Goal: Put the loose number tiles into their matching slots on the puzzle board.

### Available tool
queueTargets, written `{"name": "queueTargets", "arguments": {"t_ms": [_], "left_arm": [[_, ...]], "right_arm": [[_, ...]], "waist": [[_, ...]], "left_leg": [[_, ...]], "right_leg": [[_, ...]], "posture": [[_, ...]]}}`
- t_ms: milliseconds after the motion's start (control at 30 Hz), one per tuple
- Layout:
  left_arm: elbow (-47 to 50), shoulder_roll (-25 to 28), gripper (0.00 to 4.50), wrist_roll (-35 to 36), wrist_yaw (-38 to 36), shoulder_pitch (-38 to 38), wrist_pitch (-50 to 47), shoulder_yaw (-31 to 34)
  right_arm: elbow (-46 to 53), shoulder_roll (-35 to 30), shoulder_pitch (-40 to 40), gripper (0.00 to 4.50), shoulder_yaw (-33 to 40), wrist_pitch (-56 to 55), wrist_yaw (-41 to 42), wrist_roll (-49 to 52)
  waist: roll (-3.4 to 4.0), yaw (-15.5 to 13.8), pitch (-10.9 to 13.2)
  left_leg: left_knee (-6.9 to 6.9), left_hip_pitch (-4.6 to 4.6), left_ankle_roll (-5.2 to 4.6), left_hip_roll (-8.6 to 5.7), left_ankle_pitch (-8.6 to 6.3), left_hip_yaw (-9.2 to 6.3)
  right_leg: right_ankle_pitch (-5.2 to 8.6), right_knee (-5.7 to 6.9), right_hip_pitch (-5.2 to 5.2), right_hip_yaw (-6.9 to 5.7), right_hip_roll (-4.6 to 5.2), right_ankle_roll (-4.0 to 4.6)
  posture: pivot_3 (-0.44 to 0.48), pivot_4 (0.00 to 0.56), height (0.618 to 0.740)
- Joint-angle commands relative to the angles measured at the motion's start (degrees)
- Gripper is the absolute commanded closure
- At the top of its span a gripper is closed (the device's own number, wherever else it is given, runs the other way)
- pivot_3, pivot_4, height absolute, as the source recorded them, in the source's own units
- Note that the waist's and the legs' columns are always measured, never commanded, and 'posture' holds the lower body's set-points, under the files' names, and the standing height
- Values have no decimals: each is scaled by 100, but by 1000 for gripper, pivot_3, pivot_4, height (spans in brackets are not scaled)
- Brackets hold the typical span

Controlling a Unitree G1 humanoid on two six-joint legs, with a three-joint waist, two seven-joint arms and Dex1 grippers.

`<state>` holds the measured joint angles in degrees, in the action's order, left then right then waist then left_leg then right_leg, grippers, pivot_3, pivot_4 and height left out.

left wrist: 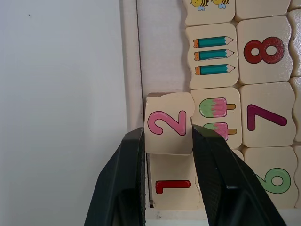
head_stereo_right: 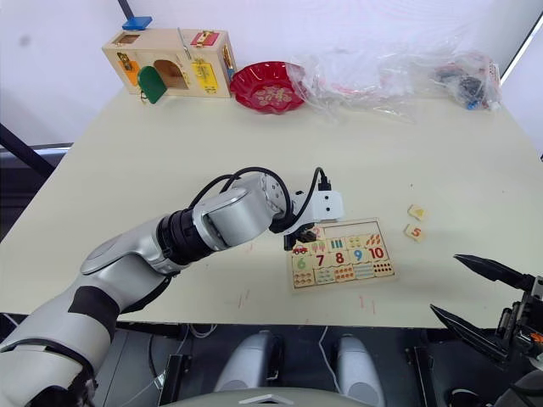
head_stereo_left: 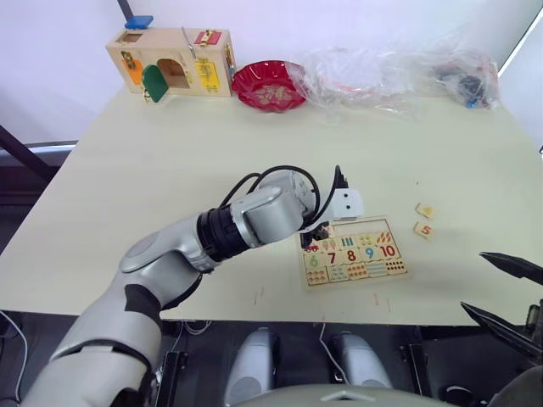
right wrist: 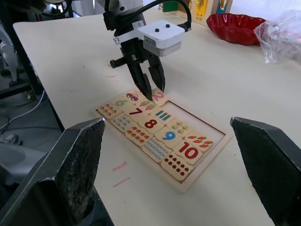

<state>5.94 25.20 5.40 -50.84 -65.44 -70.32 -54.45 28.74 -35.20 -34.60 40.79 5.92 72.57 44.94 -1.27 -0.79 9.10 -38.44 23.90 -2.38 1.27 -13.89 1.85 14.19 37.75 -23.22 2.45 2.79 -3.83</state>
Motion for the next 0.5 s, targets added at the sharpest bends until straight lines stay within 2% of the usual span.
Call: {"name": "queueTargets", "arguments": {"t_ms": [33, 267, 500], "left_arm": [[82, -7, 1402, -78, 9, -95, 33, 63], [113, 132, 1402, -29, -131, -170, 106, 243], [49, 737, 1402, 348, -923, -446, 743, 1041]], "right_arm": [[86, 27, -25, 0, 13, -124, -11, 24], [98, 40, -30, 0, 1, -112, -35, 39], [65, 33, 29, 0, -45, -132, -33, 9]], "waist": [[0, 0, 0], [1, 0, 0], [4, 4, 2]], "left_leg": [[0, 0, 0, 0, 0, 0], [0, 0, 0, 0, 0, 0], [1, 0, 0, 1, 0, 0]], "right_leg": [[0, 0, 0, 0, 0, 0], [1, 0, 0, 0, 0, 1], [1, 0, -1, 0, 0, 2]], "posture": [[0, 150, 740], [0, 150, 740], [0, 150, 740]]}}
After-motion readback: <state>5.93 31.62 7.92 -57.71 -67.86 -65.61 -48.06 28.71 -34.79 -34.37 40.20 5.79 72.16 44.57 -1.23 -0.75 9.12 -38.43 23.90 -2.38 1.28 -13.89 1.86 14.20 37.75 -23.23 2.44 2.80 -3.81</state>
